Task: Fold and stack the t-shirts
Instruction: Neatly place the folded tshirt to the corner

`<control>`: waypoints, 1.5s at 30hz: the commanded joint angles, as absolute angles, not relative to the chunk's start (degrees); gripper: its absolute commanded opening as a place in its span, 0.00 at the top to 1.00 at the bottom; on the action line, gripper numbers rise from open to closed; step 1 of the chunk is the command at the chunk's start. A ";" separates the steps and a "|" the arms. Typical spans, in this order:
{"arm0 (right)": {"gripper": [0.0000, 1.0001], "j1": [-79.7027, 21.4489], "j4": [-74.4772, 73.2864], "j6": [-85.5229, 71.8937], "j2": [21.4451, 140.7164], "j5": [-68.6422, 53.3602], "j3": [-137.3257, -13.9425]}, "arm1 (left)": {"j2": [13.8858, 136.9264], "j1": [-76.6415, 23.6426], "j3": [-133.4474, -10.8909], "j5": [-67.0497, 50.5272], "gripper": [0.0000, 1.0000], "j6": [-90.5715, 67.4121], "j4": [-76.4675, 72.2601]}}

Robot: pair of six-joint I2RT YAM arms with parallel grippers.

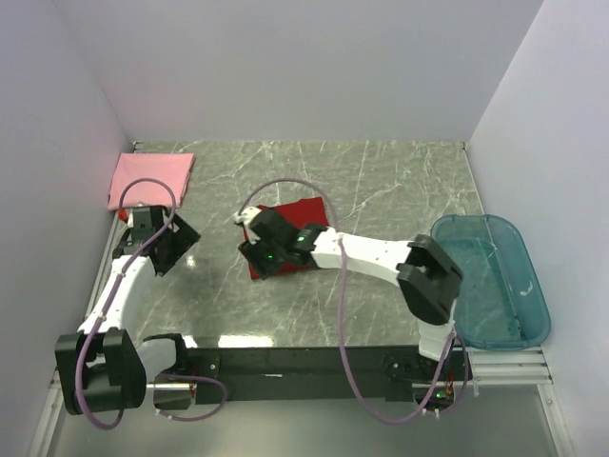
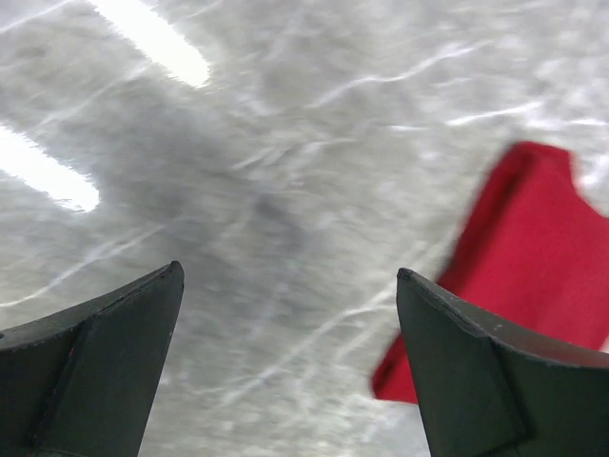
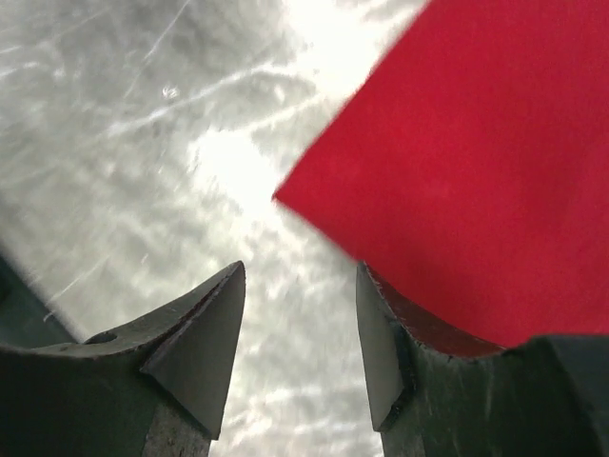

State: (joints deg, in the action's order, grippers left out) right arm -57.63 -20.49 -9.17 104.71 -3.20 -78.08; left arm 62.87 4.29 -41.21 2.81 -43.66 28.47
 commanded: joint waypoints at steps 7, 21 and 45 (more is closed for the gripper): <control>0.44 -64.51 -29.43 1.04 118.38 13.44 -93.86 | 64.68 7.12 -39.11 0.79 0.00 -40.52 28.30; 0.56 -67.15 -31.73 3.78 128.93 19.94 -97.21 | 65.30 8.00 -38.76 -1.84 0.01 -40.34 27.07; 1.00 -60.12 -12.75 -4.04 107.40 2.03 -79.72 | 72.77 0.36 -32.79 -27.07 0.00 -55.98 3.70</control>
State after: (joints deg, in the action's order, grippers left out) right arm -60.49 -16.71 -1.74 109.36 5.56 -81.87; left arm 72.07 2.20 -33.10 -23.33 -50.81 11.51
